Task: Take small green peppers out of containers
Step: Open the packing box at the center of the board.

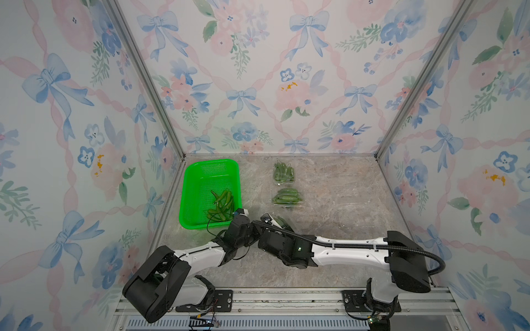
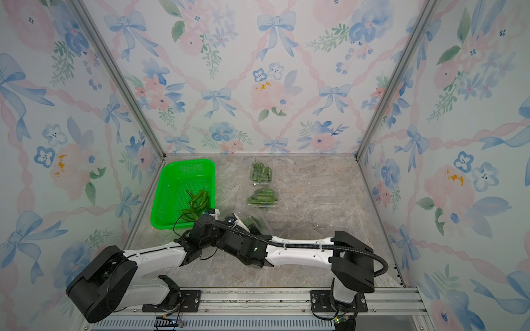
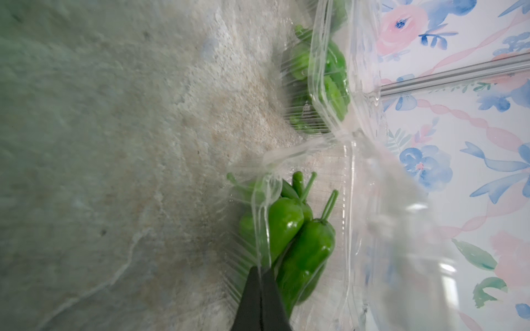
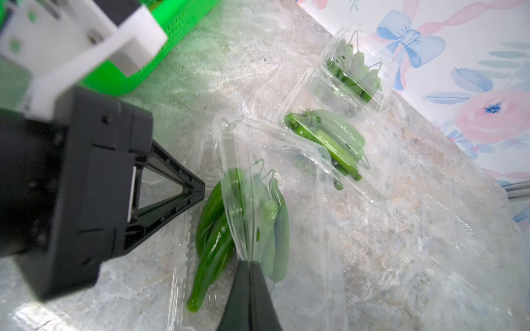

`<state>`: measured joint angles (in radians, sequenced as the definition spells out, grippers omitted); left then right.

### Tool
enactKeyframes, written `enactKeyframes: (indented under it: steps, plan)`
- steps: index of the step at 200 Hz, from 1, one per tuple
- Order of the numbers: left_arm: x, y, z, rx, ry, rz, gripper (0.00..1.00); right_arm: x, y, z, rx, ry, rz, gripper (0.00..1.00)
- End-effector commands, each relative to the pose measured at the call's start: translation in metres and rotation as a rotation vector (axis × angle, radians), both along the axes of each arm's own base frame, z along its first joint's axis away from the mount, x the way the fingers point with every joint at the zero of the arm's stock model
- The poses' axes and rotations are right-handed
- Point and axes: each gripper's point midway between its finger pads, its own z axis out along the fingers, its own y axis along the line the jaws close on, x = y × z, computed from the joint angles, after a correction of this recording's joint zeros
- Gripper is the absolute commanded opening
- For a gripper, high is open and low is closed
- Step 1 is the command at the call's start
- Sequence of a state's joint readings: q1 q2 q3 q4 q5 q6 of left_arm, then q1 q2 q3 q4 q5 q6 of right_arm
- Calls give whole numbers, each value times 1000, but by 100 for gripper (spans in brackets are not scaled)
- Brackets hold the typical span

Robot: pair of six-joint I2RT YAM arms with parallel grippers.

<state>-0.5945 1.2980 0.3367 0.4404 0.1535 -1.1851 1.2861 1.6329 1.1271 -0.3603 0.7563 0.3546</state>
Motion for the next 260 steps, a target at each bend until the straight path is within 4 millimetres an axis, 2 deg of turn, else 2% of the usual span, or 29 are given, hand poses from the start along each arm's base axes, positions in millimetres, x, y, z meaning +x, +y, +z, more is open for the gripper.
enactKeyframes:
  steps: [1, 74, 109, 152, 197, 209, 260]
  plan:
    - [2, 7, -8, 43, 5, 14, 0, 3, -9, 5, 28, 11, -11, 3]
    - [6, 2, 9, 10, -34, 2, 0, 22, -16, 8, 265, 207, 15, 6]
    - [8, 2, 19, -9, -54, -1, 0, 35, -30, 6, 386, 305, -15, 8]
    - [11, 11, 12, 27, -23, 12, 0, 48, -42, 22, 481, 341, -25, 11]
    - [10, 15, 9, 38, -12, 11, 0, 51, -53, 20, 527, 377, -69, 14]
    - [9, 14, 6, 41, -3, -1, 0, 50, -57, 17, 534, 394, -79, 17]
    - [6, 15, 8, 38, -13, -7, 12, 49, -89, 15, 520, 384, -151, 48]
